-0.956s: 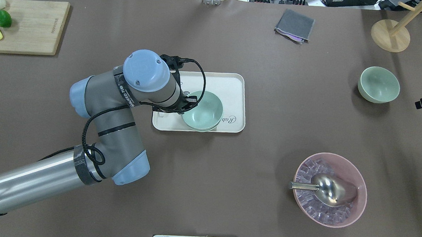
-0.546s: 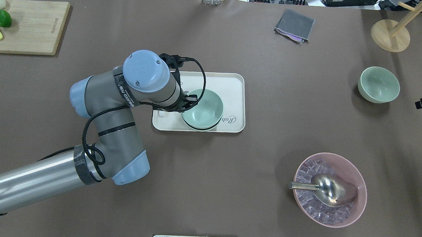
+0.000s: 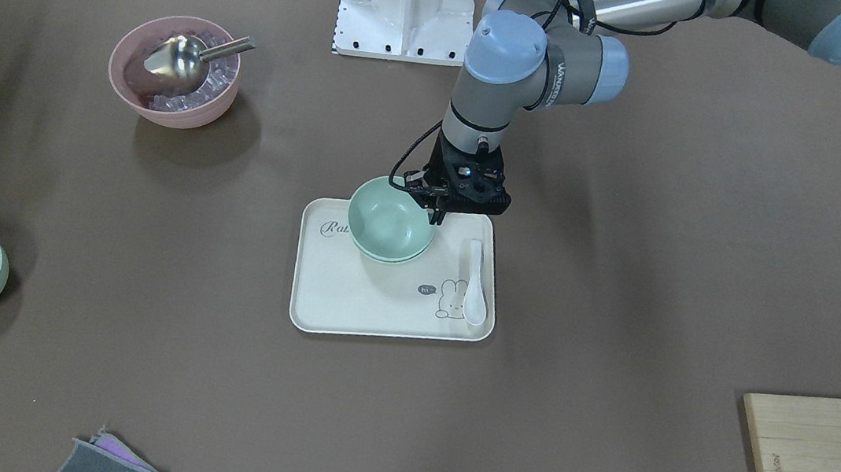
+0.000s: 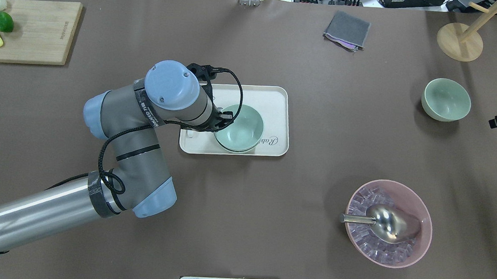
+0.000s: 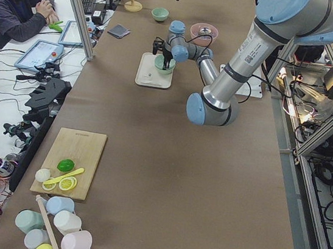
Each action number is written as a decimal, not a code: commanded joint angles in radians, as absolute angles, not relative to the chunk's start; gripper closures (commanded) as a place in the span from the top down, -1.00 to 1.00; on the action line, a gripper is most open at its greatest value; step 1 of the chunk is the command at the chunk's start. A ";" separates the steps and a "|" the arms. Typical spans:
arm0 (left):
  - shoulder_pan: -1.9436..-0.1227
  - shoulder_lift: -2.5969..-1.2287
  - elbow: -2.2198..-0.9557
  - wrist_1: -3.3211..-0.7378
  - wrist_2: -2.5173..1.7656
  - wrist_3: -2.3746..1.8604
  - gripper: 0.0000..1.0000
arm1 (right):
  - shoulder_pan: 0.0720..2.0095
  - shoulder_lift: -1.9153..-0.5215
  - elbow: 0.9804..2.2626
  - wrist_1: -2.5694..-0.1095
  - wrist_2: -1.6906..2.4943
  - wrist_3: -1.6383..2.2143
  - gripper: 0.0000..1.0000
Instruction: Stack green bowls together
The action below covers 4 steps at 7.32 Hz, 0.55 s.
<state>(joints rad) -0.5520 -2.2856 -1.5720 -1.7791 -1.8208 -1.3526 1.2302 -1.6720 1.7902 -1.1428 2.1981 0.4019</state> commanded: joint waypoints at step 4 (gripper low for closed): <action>-0.554 -2.275 -1.574 -1.880 -1.821 -1.342 0.17 | 1.230 -1.672 1.790 -1.143 2.198 0.402 1.00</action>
<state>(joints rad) -0.5525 -2.2779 -1.5724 -1.8412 -1.8208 -1.3447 1.2302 -1.6721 1.7901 -1.1418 2.1982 0.4019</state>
